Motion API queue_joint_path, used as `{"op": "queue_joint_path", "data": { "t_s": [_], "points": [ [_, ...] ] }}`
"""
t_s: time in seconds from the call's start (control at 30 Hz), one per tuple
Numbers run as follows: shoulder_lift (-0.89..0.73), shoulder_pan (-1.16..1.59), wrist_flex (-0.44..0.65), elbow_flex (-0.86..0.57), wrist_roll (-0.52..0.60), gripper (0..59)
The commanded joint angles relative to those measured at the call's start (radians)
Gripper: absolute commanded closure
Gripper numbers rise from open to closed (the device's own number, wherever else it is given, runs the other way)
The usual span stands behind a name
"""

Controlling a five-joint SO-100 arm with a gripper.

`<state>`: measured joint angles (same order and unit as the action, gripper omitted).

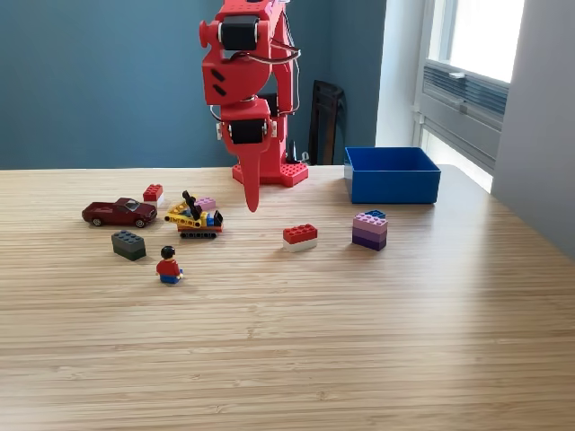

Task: Grasp a lego block and put it in the bin.

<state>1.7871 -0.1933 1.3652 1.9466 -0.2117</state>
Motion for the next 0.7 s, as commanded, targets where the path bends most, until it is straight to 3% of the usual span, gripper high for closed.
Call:
{"op": "queue_joint_path", "data": {
  "t_s": [0.03, 0.7],
  "points": [
    [0.032, -0.063, 0.000, -0.002, -0.038, 20.9],
    [0.018, -0.270, -0.110, 0.026, -0.190, 20.3]
  ]
}}
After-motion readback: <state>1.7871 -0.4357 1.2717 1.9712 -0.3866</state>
